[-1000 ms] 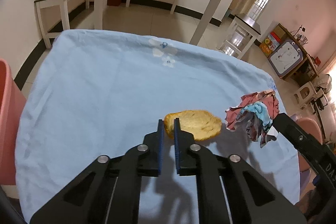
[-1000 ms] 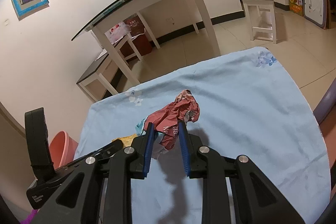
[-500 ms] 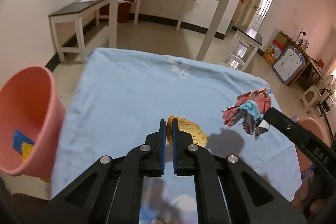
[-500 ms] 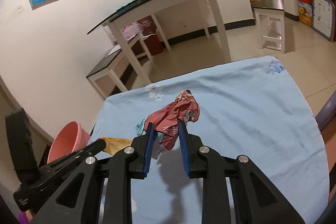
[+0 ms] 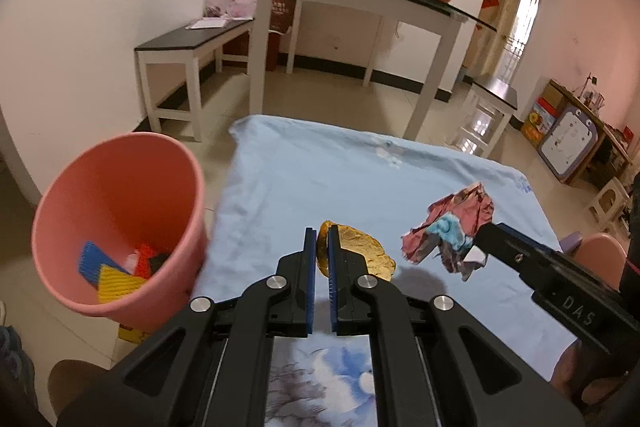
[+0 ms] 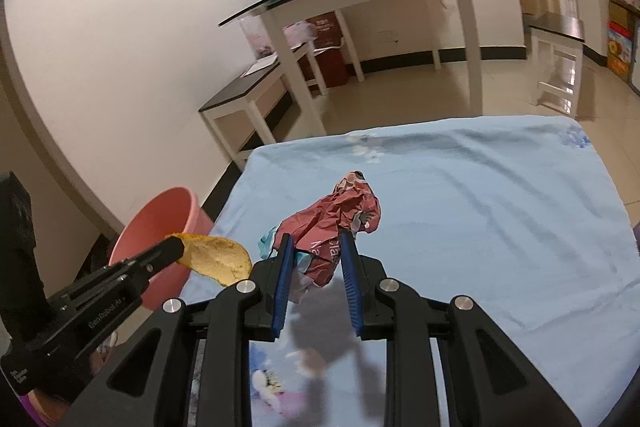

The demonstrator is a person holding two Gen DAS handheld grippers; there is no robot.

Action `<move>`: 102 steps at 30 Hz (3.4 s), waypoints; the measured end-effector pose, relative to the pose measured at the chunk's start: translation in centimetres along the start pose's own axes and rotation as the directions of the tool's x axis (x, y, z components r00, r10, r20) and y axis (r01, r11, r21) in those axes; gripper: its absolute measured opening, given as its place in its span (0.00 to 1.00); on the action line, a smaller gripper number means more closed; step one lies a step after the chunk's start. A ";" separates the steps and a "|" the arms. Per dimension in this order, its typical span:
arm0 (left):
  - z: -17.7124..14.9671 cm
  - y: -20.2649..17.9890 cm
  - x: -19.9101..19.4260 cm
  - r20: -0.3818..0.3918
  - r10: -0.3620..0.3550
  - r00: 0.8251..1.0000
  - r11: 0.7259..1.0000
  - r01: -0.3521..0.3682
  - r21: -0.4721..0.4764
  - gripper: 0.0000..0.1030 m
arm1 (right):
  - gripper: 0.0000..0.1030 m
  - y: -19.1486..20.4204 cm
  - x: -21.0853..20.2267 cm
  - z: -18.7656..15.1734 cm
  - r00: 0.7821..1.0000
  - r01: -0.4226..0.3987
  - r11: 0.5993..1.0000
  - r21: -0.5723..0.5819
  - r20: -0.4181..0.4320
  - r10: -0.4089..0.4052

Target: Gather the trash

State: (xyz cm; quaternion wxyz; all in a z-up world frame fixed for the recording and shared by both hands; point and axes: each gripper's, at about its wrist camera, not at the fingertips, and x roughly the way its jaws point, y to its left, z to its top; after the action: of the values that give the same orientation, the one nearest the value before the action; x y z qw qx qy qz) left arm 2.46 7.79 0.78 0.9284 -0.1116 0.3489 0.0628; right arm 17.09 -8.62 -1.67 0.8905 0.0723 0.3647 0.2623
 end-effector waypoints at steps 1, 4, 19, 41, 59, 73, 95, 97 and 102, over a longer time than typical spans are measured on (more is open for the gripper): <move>0.0 0.3 -0.3 0.009 0.007 1.000 1.000 -0.007 -0.002 0.05 | 0.23 0.4 0.2 0.0 1.000 -0.005 1.000 -0.009 -0.004 0.005; 0.0 1.3 -1.2 0.028 0.026 0.999 1.000 -0.026 -0.008 0.05 | 0.23 2.0 0.9 0.0 1.000 -0.019 0.999 -0.033 -0.014 0.019; 1.1 8.9 -4.8 0.103 0.139 0.985 0.984 -0.126 -0.125 0.05 | 0.23 10.5 4.1 2.5 0.992 -0.129 0.980 -0.149 -0.038 0.124; 0.5 18.8 -5.6 0.076 0.234 0.969 0.949 -0.211 -0.236 0.05 | 0.23 22.0 10.2 1.6 0.973 -0.224 0.918 -0.328 -0.129 0.192; -0.9 21.4 -2.3 -0.009 0.219 0.976 0.944 -0.215 -0.249 0.05 | 0.24 21.2 14.3 1.1 0.962 -0.224 0.926 -0.305 -0.220 0.160; -1.4 21.1 -2.2 0.011 0.153 0.988 0.947 -0.143 -0.288 0.25 | 0.26 20.5 14.8 1.3 0.959 -0.229 0.927 -0.296 -0.231 0.163; -1.0 16.2 -2.7 0.027 0.109 0.994 0.969 -0.101 -0.226 0.26 | 0.36 17.0 8.5 3.4 0.973 -0.224 0.941 -0.254 -0.115 0.201; -0.9 15.9 -2.8 0.032 0.108 0.994 0.970 -0.098 -0.224 0.26 | 0.36 16.7 8.2 3.5 0.974 -0.222 0.942 -0.254 -0.112 0.199; -1.1 15.6 -2.4 0.010 0.101 0.995 0.971 -0.097 -0.221 0.26 | 0.36 16.3 7.9 3.2 0.973 -0.225 0.944 -0.242 -0.115 0.202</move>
State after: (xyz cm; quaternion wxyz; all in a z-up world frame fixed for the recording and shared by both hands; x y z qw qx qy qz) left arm -3.05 22.53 -1.04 0.9097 -0.1954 0.3351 0.1485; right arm 17.26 9.54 1.03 0.8417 -0.0147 0.3572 0.4046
